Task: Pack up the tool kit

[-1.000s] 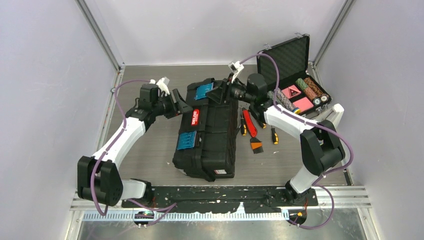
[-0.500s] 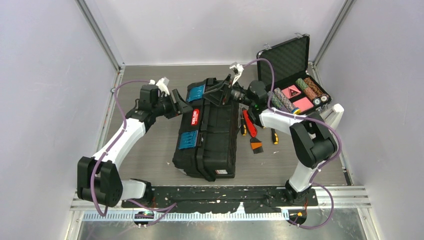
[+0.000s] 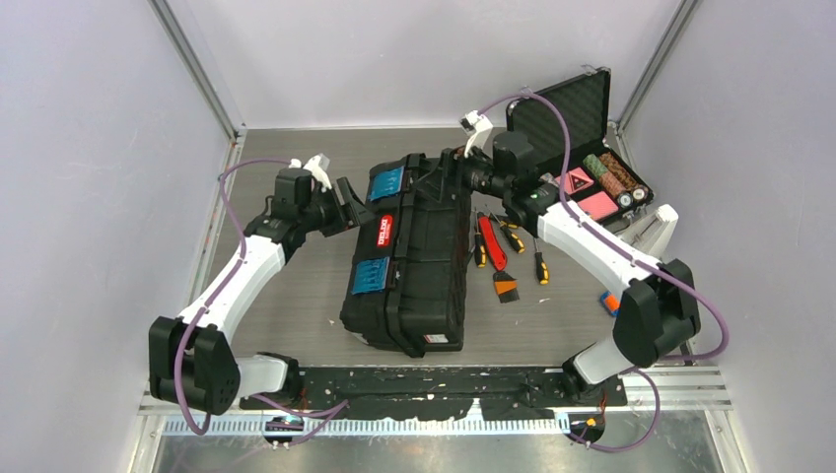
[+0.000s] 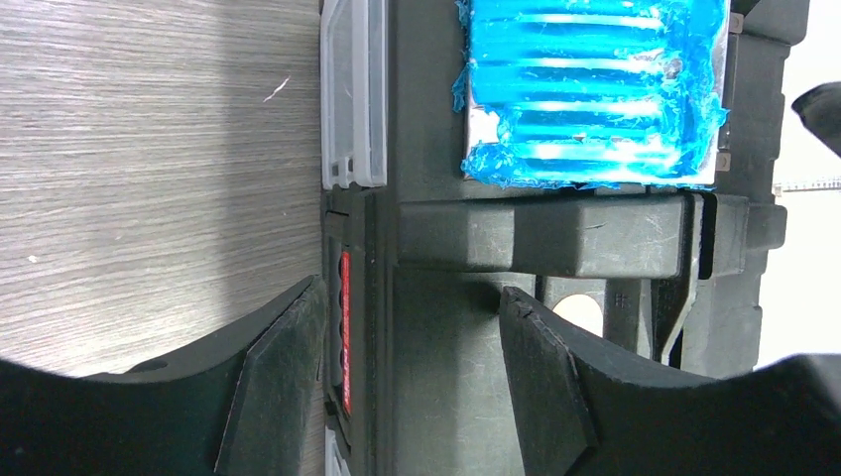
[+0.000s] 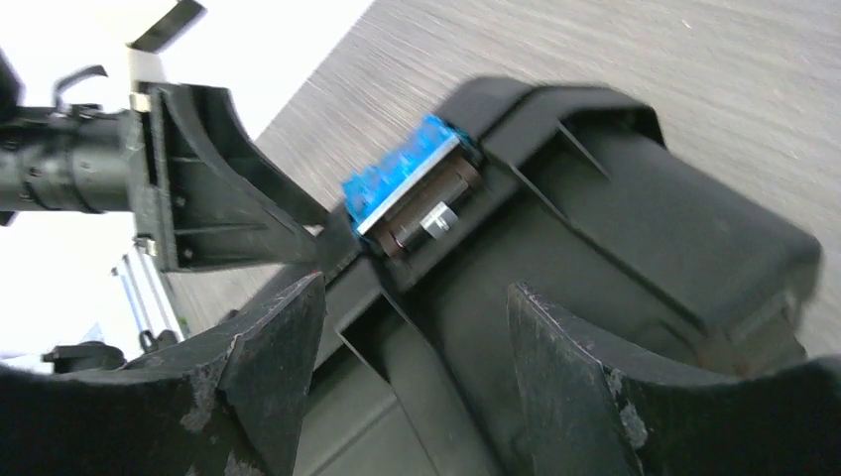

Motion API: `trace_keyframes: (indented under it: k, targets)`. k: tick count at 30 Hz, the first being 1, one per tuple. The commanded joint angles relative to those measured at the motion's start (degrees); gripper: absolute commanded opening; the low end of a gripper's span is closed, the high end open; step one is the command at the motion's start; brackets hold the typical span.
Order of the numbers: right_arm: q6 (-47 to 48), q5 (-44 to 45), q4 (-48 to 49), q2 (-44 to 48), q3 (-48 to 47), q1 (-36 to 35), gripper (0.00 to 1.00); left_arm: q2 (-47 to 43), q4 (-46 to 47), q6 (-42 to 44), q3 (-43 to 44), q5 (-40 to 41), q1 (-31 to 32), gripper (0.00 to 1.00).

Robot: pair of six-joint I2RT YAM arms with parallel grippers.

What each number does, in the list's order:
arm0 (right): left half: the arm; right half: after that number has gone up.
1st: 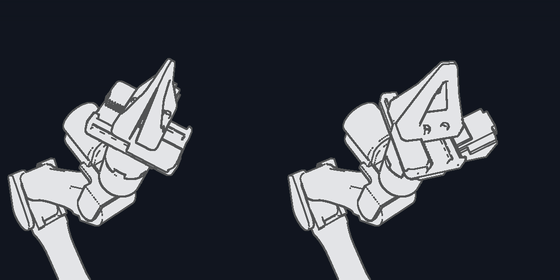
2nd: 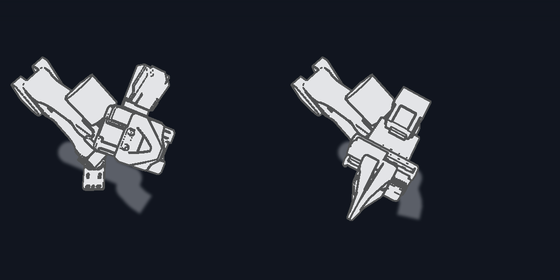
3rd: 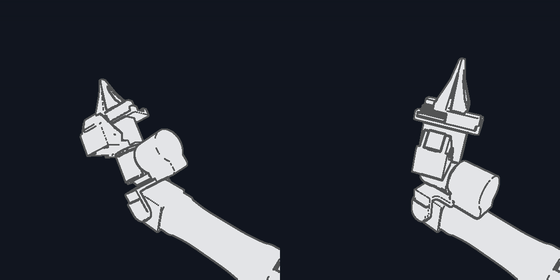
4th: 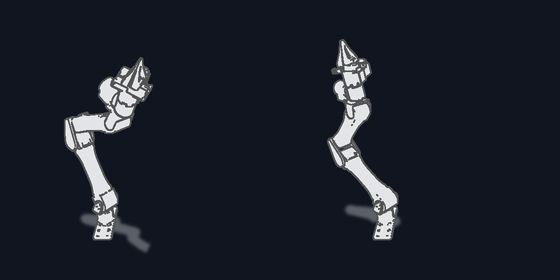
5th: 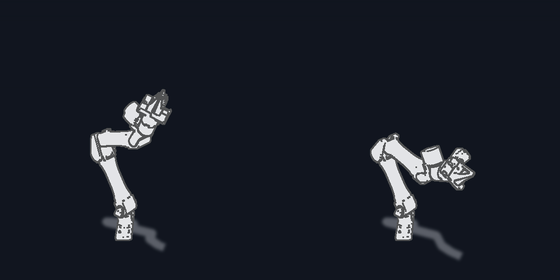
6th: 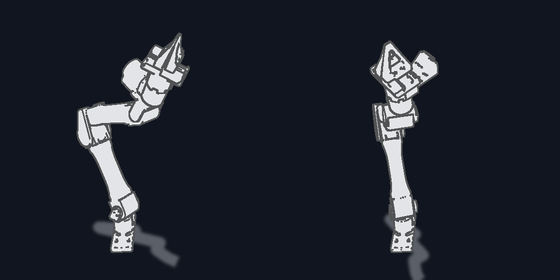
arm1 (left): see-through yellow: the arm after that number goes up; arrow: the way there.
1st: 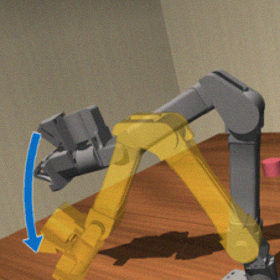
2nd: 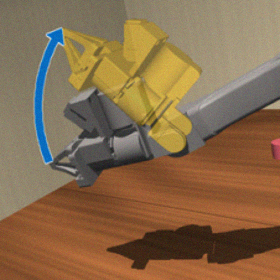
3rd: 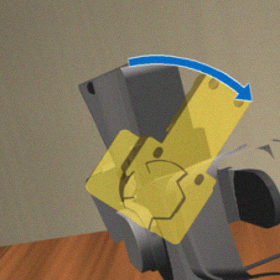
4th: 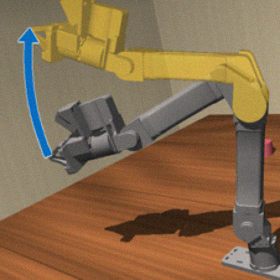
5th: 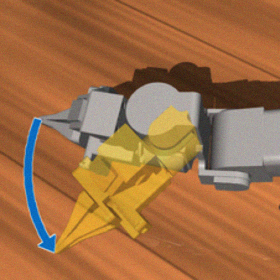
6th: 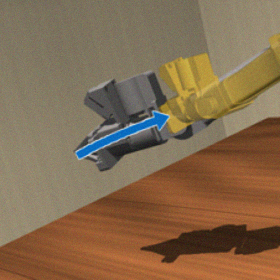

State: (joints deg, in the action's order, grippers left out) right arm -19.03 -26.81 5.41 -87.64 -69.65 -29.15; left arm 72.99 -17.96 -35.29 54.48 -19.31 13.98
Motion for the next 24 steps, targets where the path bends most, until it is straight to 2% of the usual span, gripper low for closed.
trace_keyframes:
  k: [1,7,12,20,24]
  targets:
    - [3.7,10.3,-16.6,4.6,-1.5,-0.6,0.72,-0.4,-6.8,2.4,-0.1,1.4,0.5,0.64]
    - [3.5,18.1,-22.6,6.9,0.0,-2.6,0.72,-4.6,-8.0,2.2,0.2,1.9,-0.8,0.68]
    - [3.3,17.9,-22.3,5.6,0.8,-4.3,0.71,-7.0,-8.2,1.6,2.0,1.7,-2.8,0.75]
    - [2.3,15.7,-19.4,3.4,-0.2,-5.6,0.70,-1.8,-5.8,-1.9,8.7,-1.9,-2.9,0.88]
    - [2.4,14.9,-19.5,1.3,-2.1,-6.2,0.69,1.5,-4.5,-3.3,11.8,-4.1,-2.9,0.91]
